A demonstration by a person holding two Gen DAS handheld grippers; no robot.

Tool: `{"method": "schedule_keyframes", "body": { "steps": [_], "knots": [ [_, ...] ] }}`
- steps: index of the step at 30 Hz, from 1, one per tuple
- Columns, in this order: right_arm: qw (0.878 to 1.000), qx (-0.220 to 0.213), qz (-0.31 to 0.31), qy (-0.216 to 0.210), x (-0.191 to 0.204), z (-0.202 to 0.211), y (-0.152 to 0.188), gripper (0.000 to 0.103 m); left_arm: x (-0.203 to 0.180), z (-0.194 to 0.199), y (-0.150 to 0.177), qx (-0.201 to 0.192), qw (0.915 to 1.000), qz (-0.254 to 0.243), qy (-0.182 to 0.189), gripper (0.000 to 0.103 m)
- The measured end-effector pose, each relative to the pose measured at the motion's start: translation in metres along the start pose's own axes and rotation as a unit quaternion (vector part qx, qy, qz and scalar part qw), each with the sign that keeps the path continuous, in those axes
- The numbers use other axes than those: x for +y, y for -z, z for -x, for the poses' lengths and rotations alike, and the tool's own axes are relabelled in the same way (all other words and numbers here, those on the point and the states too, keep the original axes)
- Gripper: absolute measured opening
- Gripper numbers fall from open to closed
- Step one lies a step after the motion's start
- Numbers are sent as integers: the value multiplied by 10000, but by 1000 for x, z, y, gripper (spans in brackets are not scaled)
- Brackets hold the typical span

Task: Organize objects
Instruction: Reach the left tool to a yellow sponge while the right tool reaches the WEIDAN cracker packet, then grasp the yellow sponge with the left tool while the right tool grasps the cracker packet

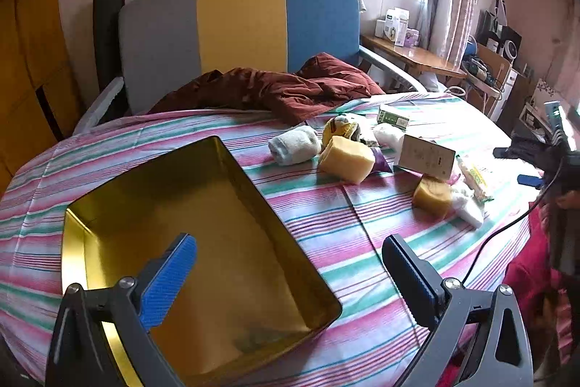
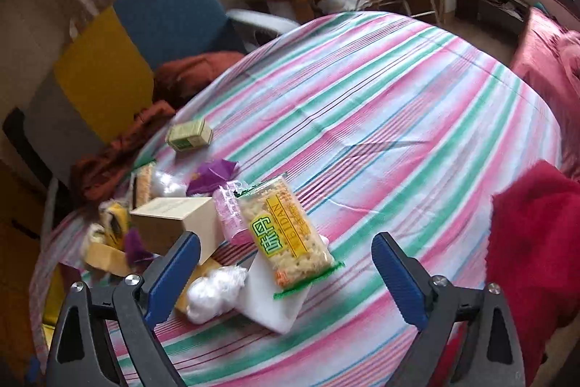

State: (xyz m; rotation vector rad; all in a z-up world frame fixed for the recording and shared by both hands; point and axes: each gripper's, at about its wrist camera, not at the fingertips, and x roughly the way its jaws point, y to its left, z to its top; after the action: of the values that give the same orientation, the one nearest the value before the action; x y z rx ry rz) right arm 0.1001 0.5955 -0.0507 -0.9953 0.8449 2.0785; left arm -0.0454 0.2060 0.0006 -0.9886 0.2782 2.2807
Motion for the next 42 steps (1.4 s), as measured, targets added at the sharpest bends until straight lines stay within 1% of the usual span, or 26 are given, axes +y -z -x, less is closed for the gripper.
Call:
{"method": "schedule_keyframes", "body": {
  "steps": [3, 5, 7, 9, 10, 11, 13, 15, 17, 22, 23, 24, 26, 30, 32, 34, 35, 39, 41, 42],
  "knots": [
    [9997, 153, 167, 134, 5, -19, -3, 92, -4, -12, -7, 141, 9999, 49, 87, 103],
    [9988, 242, 302, 292, 7, -30, -3, 90, -7, -18, -12, 166, 9998, 64, 98, 103],
    [9983, 407, 311, 261, 7, -41, -1, 85, -10, -25, -16, 213, 9996, 51, 168, 103],
    [9981, 516, 243, 250, 4, -48, -1, 73, -14, -33, -22, 274, 9994, 18, 220, 103],
    [9978, 570, 196, 282, 1, -52, -1, 69, -17, -38, -25, 293, 9993, -44, 211, 103],
    [9976, 617, 160, 285, -1, -54, -1, 60, -21, -43, -29, 325, 9991, -112, 242, 103],
    [9971, 710, 131, 221, -3, -57, 1, 52, -27, -53, -36, 369, 9986, -197, 330, 103],
    [9973, 663, 162, 276, -2, -54, 1, 47, -33, -66, -42, 449, 9979, -267, 380, 103],
    [9979, 580, 104, 253, -4, -50, 1, 46, -40, -80, -50, 522, 9973, -310, 418, 103],
    [9998, 189, -59, 79, -11, -33, -1, 39, -60, -110, -65, 618, 9962, -548, 288, 103],
    [9999, 140, -64, 36, -11, -31, -2, 32, -65, -117, -68, 644, 9958, -601, 259, 103],
    [9999, 75, -71, -37, -12, -27, -3, 30, -69, -124, -70, 686, 9951, -672, 244, 103],
    [9999, -45, -60, -156, -10, -23, -4, 30, -76, -138, -73, 742, 9940, -789, 162, 103],
    [9994, 257, -107, -219, -11, -35, -7, 30, -83, -163, -79, 903, 9922, -862, 41, 103],
    [9993, 252, -227, -180, -16, -38, -9, 30, -87, -170, -80, 865, 9918, -940, -39, 103],
    [9990, 262, -321, -155, -20, -38, -10, 35, -92, -176, -81, 840, 9908, -1061, -41, 103],
    [9989, 286, -344, -162, -21, -39, -10, 39, -94, -178, -82, 837, 9902, -1114, -37, 103],
    [9992, 260, -287, -43, -18, -41, -11, 50, -98, -188, -85, 840, 9887, -1239, -38, 103],
    [9992, 259, -267, 129, -18, -44, -11, 53, -96, -192, -87, 857, 9888, -1223, -7, 102],
    [9990, 320, -240, 174, -17, -47, -11, 56, -95, -193, -88, 874, 9889, -1205, 38, 100]
  ]
}}
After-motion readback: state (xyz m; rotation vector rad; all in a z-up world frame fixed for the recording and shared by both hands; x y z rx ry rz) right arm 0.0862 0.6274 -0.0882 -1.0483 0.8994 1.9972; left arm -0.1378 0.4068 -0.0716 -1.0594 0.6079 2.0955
